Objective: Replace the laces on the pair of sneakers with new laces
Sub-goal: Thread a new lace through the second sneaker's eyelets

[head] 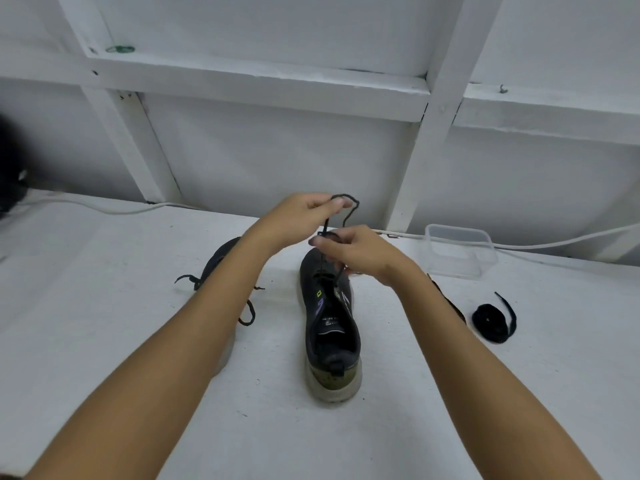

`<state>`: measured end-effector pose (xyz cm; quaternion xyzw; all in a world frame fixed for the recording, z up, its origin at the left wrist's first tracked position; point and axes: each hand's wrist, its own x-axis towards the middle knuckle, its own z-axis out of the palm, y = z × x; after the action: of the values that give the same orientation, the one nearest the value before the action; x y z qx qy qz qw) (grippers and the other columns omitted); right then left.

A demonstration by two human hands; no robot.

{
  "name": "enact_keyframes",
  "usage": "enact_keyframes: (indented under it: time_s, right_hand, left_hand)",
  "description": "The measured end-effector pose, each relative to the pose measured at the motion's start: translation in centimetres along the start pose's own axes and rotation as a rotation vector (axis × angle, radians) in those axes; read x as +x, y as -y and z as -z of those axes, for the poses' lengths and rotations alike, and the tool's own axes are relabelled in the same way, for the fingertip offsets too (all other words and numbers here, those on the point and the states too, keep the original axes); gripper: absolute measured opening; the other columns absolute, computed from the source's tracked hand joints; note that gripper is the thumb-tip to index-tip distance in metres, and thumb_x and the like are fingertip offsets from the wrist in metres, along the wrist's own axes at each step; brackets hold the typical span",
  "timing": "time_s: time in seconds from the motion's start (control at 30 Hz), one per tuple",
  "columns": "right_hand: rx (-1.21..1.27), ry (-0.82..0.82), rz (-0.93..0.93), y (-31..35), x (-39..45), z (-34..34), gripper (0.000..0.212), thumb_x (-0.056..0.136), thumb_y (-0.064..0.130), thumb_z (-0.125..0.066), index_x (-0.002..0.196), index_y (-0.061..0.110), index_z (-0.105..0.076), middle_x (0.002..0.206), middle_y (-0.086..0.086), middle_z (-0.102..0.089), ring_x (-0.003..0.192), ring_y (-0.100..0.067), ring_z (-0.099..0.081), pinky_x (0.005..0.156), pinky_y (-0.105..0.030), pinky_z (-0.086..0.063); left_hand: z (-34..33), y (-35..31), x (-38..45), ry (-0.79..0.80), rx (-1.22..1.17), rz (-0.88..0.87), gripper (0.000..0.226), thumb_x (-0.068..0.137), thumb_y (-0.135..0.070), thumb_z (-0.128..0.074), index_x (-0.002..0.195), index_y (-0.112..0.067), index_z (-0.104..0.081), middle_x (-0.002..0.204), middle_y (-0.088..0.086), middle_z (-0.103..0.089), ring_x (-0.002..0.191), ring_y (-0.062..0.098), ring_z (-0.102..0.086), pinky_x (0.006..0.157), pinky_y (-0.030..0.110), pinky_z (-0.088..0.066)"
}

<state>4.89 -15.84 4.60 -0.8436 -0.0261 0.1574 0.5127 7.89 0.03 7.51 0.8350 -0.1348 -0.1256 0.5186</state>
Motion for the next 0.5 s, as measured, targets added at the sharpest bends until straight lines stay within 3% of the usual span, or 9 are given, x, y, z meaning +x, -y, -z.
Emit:
enact_keyframes:
  time_s: [0.1, 0.17, 0.2, 0.33, 0.43, 0.5]
  right_hand:
    - [0.046, -0.022, 0.044, 0.9, 0.0, 0.6, 0.029, 0.099, 0.04, -0.061, 0.092, 0.018, -0.079, 0.062, 0.015, -0.061, 0.059, -0.008, -0.052, 0.056, -0.018, -0.044]
    - [0.033, -0.045, 0.027, 0.7, 0.0, 1.4, 0.028, 0.099, 0.038, -0.06, 0.092, 0.018, -0.079, 0.067, 0.013, -0.062, 0.063, -0.008, -0.055, 0.06, -0.02, -0.046]
    - [0.038, -0.057, 0.01, 0.5, -0.1, 1.7, 0.027, 0.099, 0.037, -0.06, 0.092, 0.018, -0.078, 0.07, 0.009, -0.061, 0.064, -0.009, -0.058, 0.062, -0.022, -0.048]
    - [0.105, -0.139, -0.024, -0.4, -0.1, 2.4, 0.021, 0.099, 0.033, -0.059, 0.1, 0.021, -0.076, 0.079, 0.001, -0.063, 0.064, -0.012, -0.066, 0.063, -0.025, -0.053]
    - [0.226, -0.217, 0.026, -0.6, -0.2, 2.4, 0.017, 0.099, 0.028, -0.06, 0.106, 0.026, -0.076, 0.088, 0.0, -0.067, 0.074, -0.012, -0.068, 0.064, -0.024, -0.055]
    - [0.3, -0.261, 0.094, -0.5, -0.3, 2.5, 0.019, 0.099, 0.023, -0.061, 0.103, 0.033, -0.077, 0.103, 0.0, -0.071, 0.093, -0.011, -0.066, 0.077, -0.029, -0.056]
  left_hand:
    - [0.1, 0.8, -0.6, 0.004, 0.061, 0.043, 0.042, 0.101, -0.059, -0.039, 0.114, -0.035, -0.071, 0.114, -0.008, -0.07, 0.116, 0.012, -0.061, 0.088, 0.021, -0.042]
    - [0.6, 1.5, -0.9, 0.009, 0.146, 0.108, 0.051, 0.099, -0.067, -0.031, 0.125, -0.037, -0.064, 0.104, -0.009, -0.074, 0.111, 0.009, -0.06, 0.088, 0.029, -0.039]
    - [1.0, 2.0, -1.2, 0.023, 0.192, 0.135, 0.049, 0.099, -0.067, -0.031, 0.126, -0.04, -0.061, 0.096, -0.009, -0.074, 0.106, 0.008, -0.061, 0.086, 0.029, -0.039]
    - [2.7, 3.4, -1.9, 0.074, 0.328, 0.092, 0.02, 0.094, -0.052, -0.061, 0.101, -0.037, -0.072, 0.087, -0.011, -0.067, 0.086, 0.009, -0.063, 0.083, 0.03, -0.047]
    - [3.2, 3.2, -2.1, 0.019, 0.241, 0.039, 0.019, 0.098, -0.044, -0.058, 0.094, -0.034, -0.075, 0.073, -0.007, -0.053, 0.07, 0.01, -0.05, 0.075, 0.029, -0.045]
    - [3.7, 2.7, -2.2, -0.06, 0.125, 0.023, 0.025, 0.1, -0.045, -0.055, 0.091, -0.033, -0.075, 0.065, -0.007, -0.044, 0.064, 0.012, -0.044, 0.068, 0.028, -0.044]
